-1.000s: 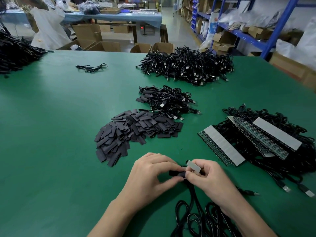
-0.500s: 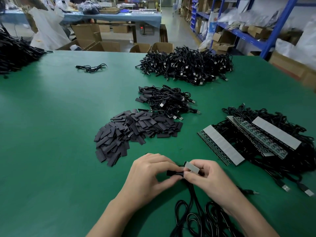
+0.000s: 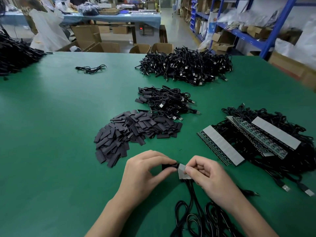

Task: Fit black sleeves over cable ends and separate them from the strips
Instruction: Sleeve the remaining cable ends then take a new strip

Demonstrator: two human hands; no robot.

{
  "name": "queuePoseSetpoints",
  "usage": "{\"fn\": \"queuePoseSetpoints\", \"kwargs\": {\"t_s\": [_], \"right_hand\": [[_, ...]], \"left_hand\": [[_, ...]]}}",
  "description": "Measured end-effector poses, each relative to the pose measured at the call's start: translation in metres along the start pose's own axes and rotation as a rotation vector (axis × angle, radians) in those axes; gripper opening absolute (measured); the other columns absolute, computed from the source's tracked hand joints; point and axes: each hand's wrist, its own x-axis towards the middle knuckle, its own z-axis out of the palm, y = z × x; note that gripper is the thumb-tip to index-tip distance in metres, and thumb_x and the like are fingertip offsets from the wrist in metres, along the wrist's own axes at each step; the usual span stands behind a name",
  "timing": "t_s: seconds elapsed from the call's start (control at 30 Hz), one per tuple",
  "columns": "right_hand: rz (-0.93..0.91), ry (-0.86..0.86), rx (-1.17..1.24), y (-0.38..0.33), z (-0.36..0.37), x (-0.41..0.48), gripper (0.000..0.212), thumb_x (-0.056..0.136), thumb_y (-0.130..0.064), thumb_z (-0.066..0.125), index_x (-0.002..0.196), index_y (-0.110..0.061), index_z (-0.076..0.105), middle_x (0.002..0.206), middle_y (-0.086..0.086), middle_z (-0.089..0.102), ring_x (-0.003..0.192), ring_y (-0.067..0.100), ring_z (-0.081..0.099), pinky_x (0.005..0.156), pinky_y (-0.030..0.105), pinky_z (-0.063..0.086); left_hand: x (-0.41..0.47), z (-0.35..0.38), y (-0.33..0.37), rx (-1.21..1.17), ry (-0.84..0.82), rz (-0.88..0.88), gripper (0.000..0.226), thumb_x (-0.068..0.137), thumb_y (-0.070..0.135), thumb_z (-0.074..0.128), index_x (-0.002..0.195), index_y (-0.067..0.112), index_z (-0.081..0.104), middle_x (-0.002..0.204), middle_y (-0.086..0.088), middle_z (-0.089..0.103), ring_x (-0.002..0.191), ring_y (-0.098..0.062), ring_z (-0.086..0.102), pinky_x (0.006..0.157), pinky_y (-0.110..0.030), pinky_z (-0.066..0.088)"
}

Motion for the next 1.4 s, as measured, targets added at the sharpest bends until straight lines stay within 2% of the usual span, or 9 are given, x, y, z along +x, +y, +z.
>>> {"fn": "queuePoseSetpoints", "kwargs": {"t_s": [0.1,0.23,0.3,0.43,0.57,0.9,1.23,1.33,1.4], "right_hand": [[0.013,0.006,-0.011,-0.0018,0.0004,0.0000,0.019,0.090,-0.041,0.061,0.083,-0.026,0.069,0.066,-0.013,0.060,0.060,0.001,0.049,0.059,0.017,0.038],[0.026,0.011,-0.029,-0.0030,0.0013,-0.0001,0.023,0.087,-0.046,0.061,0.084,-0.026,0.072,0.078,0.003,0.071,0.076,0.031,0.064,0.072,0.047,0.052],[0.031,0.013,-0.038,-0.0031,0.0016,0.0000,0.021,0.087,-0.045,0.064,0.083,-0.027,0.072,0.080,0.007,0.072,0.079,0.033,0.066,0.078,0.052,0.053],[0.055,0.011,-0.085,-0.0016,0.0006,-0.0001,0.016,0.094,-0.027,0.071,0.079,-0.029,0.072,0.077,0.008,0.069,0.068,0.016,0.059,0.070,0.045,0.051],[0.073,0.021,-0.081,-0.0027,0.0014,0.0007,0.016,0.093,-0.026,0.071,0.077,-0.029,0.072,0.077,0.012,0.067,0.066,0.010,0.054,0.066,0.032,0.045],[0.091,-0.027,-0.115,-0.0041,-0.0007,-0.0016,0.018,0.093,-0.027,0.073,0.076,-0.021,0.071,0.063,-0.011,0.057,0.058,0.001,0.049,0.058,0.016,0.039],[0.083,-0.033,-0.139,-0.0041,0.0012,-0.0019,0.018,0.092,-0.022,0.074,0.073,-0.022,0.070,0.056,-0.015,0.051,0.052,-0.001,0.043,0.054,0.013,0.034],[0.072,-0.019,-0.091,-0.0050,0.0013,-0.0015,0.008,0.092,-0.021,0.074,0.089,-0.026,0.070,0.063,-0.007,0.055,0.059,0.005,0.050,0.061,0.019,0.041],[0.057,-0.028,-0.028,-0.0055,-0.0009,-0.0017,0.016,0.094,-0.016,0.072,0.104,-0.026,0.065,0.069,0.002,0.061,0.063,0.008,0.054,0.064,0.023,0.043]], "left_hand": [[-0.0006,0.0001,0.0000,0.009,-0.006,0.008,0.018,0.090,0.039,0.077,0.098,0.025,0.081,0.098,0.019,0.074,0.092,0.002,0.069,0.080,-0.027,0.058],[-0.0003,0.0000,-0.0005,0.068,-0.023,0.039,0.017,0.090,0.040,0.077,0.099,0.026,0.081,0.097,0.019,0.073,0.090,0.002,0.067,0.078,-0.027,0.058],[0.0002,-0.0003,-0.0014,0.119,-0.046,0.074,0.015,0.089,0.039,0.078,0.098,0.027,0.081,0.096,0.018,0.074,0.088,0.001,0.067,0.076,-0.026,0.057],[0.0013,-0.0013,-0.0037,0.180,-0.104,0.148,0.012,0.090,0.035,0.081,0.098,0.027,0.080,0.096,0.018,0.072,0.085,-0.001,0.066,0.073,-0.025,0.056],[0.0011,-0.0028,-0.0049,0.197,-0.141,0.174,0.011,0.090,0.035,0.081,0.099,0.028,0.080,0.096,0.018,0.072,0.084,-0.003,0.065,0.070,-0.026,0.056],[0.0007,-0.0030,0.0014,0.228,-0.149,0.143,0.012,0.089,0.037,0.081,0.097,0.028,0.080,0.094,0.018,0.073,0.083,-0.002,0.066,0.068,-0.025,0.056],[-0.0013,0.0016,0.0003,0.223,-0.205,0.194,0.012,0.092,0.039,0.078,0.101,0.031,0.078,0.097,0.018,0.070,0.086,-0.001,0.063,0.067,-0.025,0.055],[-0.0010,0.0017,0.0003,0.216,-0.173,0.186,0.012,0.093,0.040,0.076,0.100,0.030,0.078,0.096,0.018,0.071,0.084,-0.002,0.063,0.066,-0.025,0.054],[-0.0007,0.0008,0.0004,0.224,-0.157,0.182,0.011,0.093,0.039,0.076,0.099,0.030,0.078,0.095,0.018,0.071,0.082,-0.003,0.063,0.066,-0.025,0.054]]}}
